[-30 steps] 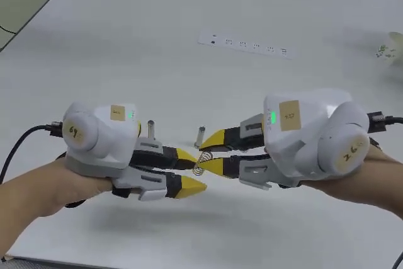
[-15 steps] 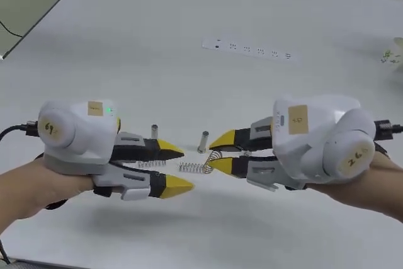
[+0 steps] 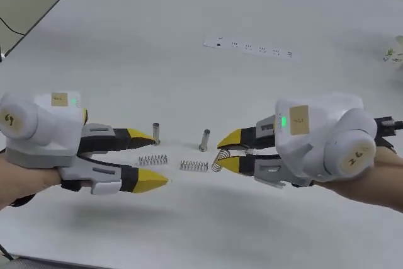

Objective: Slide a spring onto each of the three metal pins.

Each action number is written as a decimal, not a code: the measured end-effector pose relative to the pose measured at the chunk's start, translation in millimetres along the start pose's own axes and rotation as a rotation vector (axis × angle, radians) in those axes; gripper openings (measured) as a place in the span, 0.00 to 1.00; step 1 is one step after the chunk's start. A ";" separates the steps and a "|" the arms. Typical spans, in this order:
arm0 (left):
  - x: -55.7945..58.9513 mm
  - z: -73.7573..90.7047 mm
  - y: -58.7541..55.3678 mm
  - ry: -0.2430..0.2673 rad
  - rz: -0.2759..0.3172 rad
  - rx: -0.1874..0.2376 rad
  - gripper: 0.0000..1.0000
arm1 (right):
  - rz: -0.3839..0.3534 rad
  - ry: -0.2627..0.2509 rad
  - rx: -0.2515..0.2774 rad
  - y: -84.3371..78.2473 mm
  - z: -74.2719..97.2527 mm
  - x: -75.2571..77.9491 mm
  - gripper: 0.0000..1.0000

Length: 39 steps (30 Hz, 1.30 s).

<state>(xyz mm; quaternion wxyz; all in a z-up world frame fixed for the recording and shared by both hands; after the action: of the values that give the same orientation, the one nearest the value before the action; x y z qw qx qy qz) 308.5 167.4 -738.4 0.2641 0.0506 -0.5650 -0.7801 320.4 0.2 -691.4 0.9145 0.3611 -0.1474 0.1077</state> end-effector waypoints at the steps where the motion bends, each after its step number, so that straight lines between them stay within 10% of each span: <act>1: -2.2 3.1 -0.3 0.009 0.005 0.004 0.43 | 0.004 0.003 -0.005 -0.3 -0.3 -0.6 0.07; 25: -23.8 27.8 -21.7 0.120 0.001 -0.007 0.84 | -0.021 -0.029 -0.055 -21.1 9.2 9.7 0.07; 39: -29.1 31.3 -23.1 0.146 0.022 0.025 0.98 | -0.106 -0.121 -0.132 -54.8 24.9 41.1 0.07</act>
<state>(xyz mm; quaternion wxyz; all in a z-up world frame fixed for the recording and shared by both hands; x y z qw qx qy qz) 313.3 212.9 -754.6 0.3127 0.1043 -0.5543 -0.7643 370.7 -52.6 -694.3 0.9300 0.3133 -0.1901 0.0274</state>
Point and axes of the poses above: the centre of the closed fingertips' face, and the gripper's own axes: z roughly backward along the fingers, x roughly to its right, y roughly out of its top, the point moved 6 cm from there along z, roughly backward along the fingers, and after that the axes turned 2 degrees about -y, right-handed, at the moved point
